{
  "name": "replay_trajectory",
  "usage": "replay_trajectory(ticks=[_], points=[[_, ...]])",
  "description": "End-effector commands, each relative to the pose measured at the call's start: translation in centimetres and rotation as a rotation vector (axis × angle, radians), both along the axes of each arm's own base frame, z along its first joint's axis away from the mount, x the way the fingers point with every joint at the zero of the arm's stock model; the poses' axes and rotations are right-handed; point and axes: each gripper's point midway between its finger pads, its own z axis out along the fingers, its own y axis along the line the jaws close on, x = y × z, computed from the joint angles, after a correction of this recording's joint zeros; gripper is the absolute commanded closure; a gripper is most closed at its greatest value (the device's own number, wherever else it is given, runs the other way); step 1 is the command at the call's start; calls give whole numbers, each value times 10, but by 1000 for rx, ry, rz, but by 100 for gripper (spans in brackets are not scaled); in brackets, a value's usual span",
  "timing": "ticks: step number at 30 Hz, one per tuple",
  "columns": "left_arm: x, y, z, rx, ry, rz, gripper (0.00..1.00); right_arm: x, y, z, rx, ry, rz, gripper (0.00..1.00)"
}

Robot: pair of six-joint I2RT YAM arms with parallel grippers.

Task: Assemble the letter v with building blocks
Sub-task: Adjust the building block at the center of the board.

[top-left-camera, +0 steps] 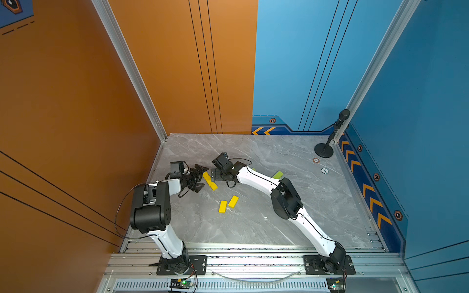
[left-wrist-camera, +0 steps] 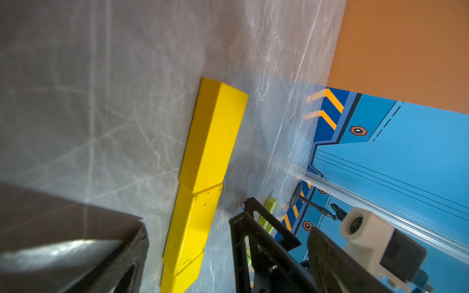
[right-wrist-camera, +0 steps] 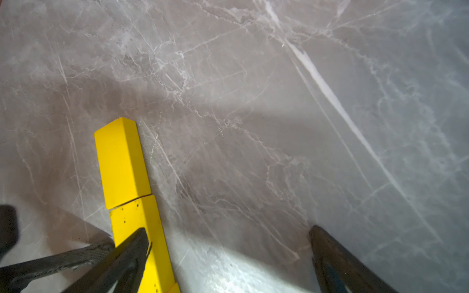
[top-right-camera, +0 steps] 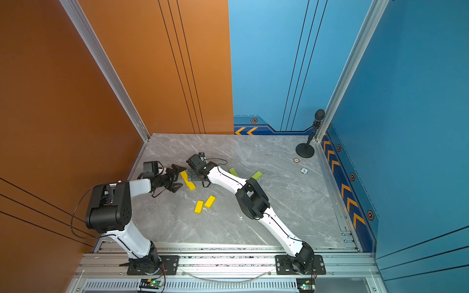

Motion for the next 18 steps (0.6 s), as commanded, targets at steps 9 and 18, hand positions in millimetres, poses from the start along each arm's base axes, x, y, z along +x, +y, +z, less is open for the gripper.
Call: replay_trajectory(ticks=[9,18], points=[[-3,1,4,-67,20,54,2,-37,-44,-71,-342,91,-6,0],[-7,-2,0,-72,30,42,2,-36,-35,-72,-313,90,10,0]])
